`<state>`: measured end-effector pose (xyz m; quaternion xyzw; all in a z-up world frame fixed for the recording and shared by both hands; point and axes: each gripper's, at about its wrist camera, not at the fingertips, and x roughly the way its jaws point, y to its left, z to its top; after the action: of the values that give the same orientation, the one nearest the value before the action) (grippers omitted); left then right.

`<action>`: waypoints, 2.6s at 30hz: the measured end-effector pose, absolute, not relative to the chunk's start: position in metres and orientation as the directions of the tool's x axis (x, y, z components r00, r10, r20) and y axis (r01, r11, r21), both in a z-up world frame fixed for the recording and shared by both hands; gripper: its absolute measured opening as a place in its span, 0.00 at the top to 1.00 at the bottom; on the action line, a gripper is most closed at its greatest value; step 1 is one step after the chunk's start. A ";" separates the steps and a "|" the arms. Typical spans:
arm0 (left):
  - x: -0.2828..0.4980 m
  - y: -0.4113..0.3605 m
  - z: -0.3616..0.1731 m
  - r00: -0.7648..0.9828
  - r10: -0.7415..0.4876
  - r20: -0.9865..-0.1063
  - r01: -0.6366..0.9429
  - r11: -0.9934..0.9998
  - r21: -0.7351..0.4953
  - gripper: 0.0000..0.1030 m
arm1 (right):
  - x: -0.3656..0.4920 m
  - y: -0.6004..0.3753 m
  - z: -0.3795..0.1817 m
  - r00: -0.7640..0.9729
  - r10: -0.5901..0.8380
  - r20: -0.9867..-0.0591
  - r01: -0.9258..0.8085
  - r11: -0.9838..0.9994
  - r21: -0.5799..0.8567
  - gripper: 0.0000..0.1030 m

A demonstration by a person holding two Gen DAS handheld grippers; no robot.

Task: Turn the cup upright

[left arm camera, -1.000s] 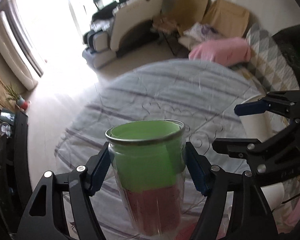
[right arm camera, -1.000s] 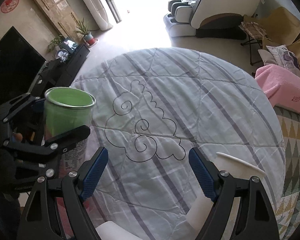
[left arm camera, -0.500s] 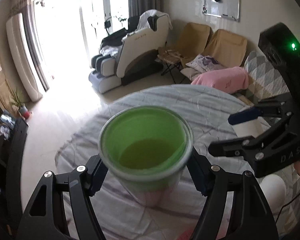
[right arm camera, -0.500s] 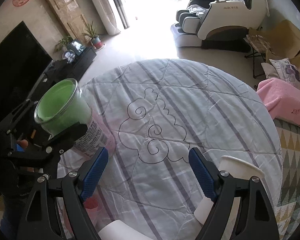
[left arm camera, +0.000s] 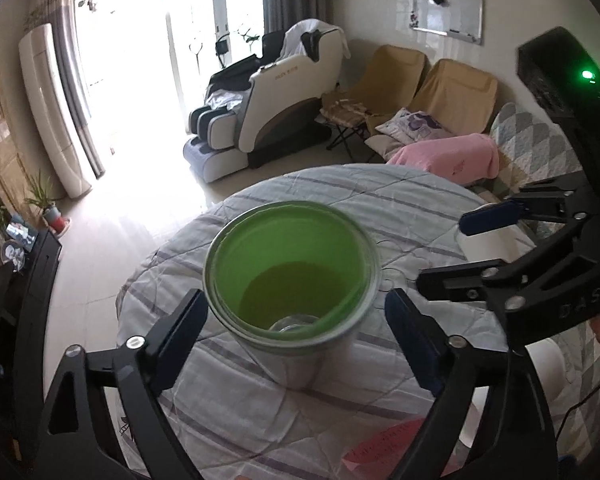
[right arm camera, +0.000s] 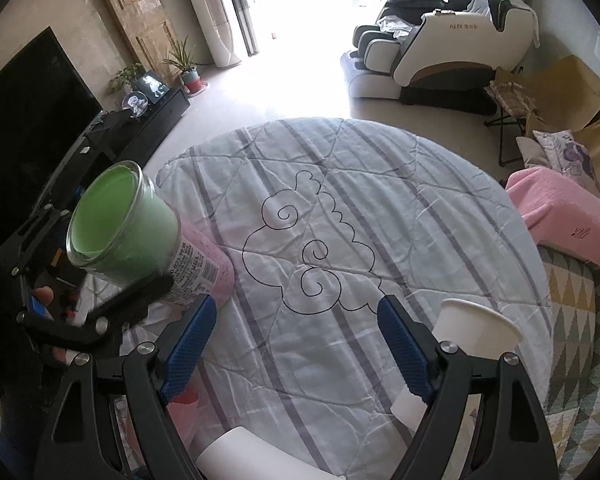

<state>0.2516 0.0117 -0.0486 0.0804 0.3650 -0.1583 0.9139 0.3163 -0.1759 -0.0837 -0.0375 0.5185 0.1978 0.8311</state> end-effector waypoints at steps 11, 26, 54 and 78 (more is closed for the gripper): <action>0.227 0.016 -0.022 0.736 -0.188 -0.650 0.323 0.942 0.094 0.06 | 0.293 -0.172 -0.058 0.429 0.270 -0.862 -0.384 0.918 0.097 0.18; 0.102 0.036 0.073 0.922 -0.027 -0.386 0.098 0.981 0.165 0.00 | 0.180 -0.171 0.036 0.661 0.265 -0.702 -0.380 0.925 -0.008 0.18; -0.109 -0.023 0.052 0.940 -0.014 -0.342 0.048 0.995 0.091 0.00 | -0.041 -0.224 0.024 0.863 0.073 -0.499 -0.146 0.983 -0.108 0.18; -0.111 -0.035 0.056 0.958 0.006 -0.285 0.025 0.994 0.105 0.00 | -0.044 -0.232 0.025 0.878 0.064 -0.474 -0.131 0.985 -0.111 0.18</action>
<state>-0.1112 -0.0345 0.0560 0.0538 0.1441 -0.0047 0.9881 -0.0442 -0.2321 0.0253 -0.0699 0.2413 0.0504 0.9666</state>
